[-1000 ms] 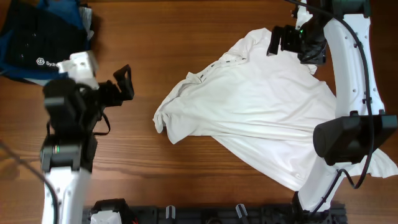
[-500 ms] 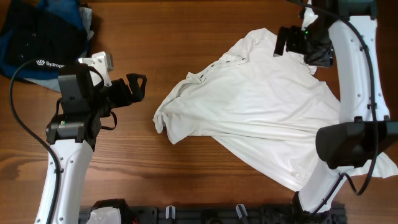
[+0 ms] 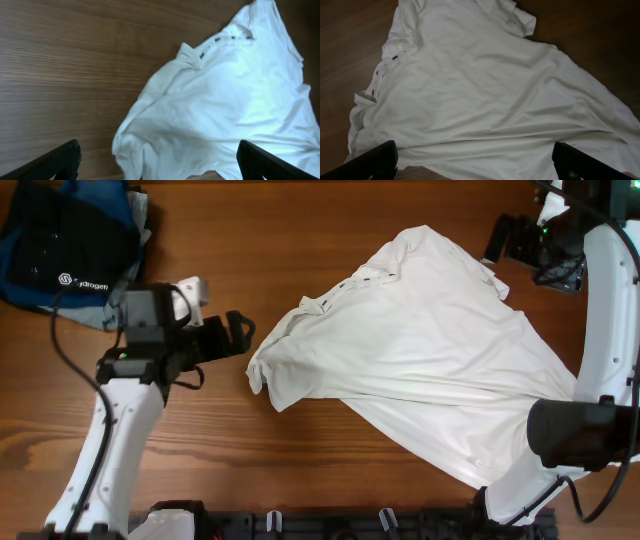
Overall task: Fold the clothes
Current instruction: 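Move the left gripper toward the T-shirt's left corner, then grasp the T-shirt's left corner with the left gripper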
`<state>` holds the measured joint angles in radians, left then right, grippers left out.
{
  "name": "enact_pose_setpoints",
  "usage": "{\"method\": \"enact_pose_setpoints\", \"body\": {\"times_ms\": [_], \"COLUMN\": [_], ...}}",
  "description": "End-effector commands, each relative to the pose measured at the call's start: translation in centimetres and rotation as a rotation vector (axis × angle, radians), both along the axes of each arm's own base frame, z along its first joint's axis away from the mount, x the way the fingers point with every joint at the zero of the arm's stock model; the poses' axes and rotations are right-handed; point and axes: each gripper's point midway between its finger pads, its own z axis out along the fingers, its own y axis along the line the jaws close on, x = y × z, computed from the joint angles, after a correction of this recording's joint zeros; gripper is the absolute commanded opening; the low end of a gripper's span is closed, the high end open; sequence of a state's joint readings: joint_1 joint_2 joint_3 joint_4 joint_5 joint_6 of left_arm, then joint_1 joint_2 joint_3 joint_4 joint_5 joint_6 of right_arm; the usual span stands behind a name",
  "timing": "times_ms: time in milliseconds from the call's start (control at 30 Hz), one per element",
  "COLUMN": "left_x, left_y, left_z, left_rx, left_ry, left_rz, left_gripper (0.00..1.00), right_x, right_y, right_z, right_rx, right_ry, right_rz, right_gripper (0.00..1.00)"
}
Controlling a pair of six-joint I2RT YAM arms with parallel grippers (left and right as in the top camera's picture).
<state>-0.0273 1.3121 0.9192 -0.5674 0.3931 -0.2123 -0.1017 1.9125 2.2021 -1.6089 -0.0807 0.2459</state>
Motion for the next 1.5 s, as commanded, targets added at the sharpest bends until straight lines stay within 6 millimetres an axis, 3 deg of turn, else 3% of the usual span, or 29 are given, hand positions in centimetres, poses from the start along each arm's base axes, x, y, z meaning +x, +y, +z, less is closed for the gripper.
{"method": "enact_pose_setpoints", "body": {"times_ms": [0, 233, 533, 700, 933, 967, 1033, 1067, 1133, 1433, 1467], "left_x": [0.2, -0.5, 0.0, -0.1, -3.0, -3.3, -3.8, -4.0, -4.5, -4.8, -4.9], "left_y": [-3.7, -7.4, -7.4, -7.4, -6.7, -6.6, -6.5, -6.4, -6.3, -6.2, -6.2], "left_z": [-0.5, -1.2, -2.0, -4.8, -9.0, -9.1, -9.1, -9.1, -9.2, -9.2, -9.2], "left_rx": [-0.019, -0.018, 0.009, 0.018, 0.049, 0.051, 0.054, 0.055, 0.055, 0.051, 0.051], "left_ry": [0.004, 0.005, 0.009, 0.093, 0.306, 0.321, 0.341, 0.347, 0.371, 0.392, 0.395], "left_rz": [-0.108, -0.216, -0.206, -0.204, -0.203, -0.203, -0.203, -0.203, -0.195, -0.180, -0.180], "left_gripper": [1.00, 1.00, 1.00, 1.00, 1.00, 0.99, 0.80, 0.76, 1.00, 1.00, 0.93], "right_x": [-0.2, -0.4, -1.2, -1.4, -1.5, -1.5, -1.5, -1.5, -1.5, -1.4, -1.4], "right_y": [0.7, 1.0, 0.9, 0.9, 0.9, 0.9, 0.9, 0.9, 0.9, 0.9, 0.9], "right_z": [2.0, 1.9, -0.2, -0.9, -0.9, -0.9, -0.9, -0.9, -0.9, -1.0, -1.0], "right_rx": [0.024, 0.038, 0.039, 0.042, 0.041, 0.041, 0.041, 0.041, 0.041, 0.041, 0.041], "right_ry": [-0.062, -0.057, 0.016, 0.038, 0.040, 0.040, 0.040, 0.040, 0.040, 0.039, 0.038], "right_rz": [0.020, 0.034, 0.045, 0.045, 0.045, 0.045, 0.045, 0.045, 0.046, 0.045, 0.045], "right_gripper": [1.00, 1.00, 1.00, 1.00, 1.00, 1.00, 1.00, 1.00, 1.00, 1.00, 1.00]}}
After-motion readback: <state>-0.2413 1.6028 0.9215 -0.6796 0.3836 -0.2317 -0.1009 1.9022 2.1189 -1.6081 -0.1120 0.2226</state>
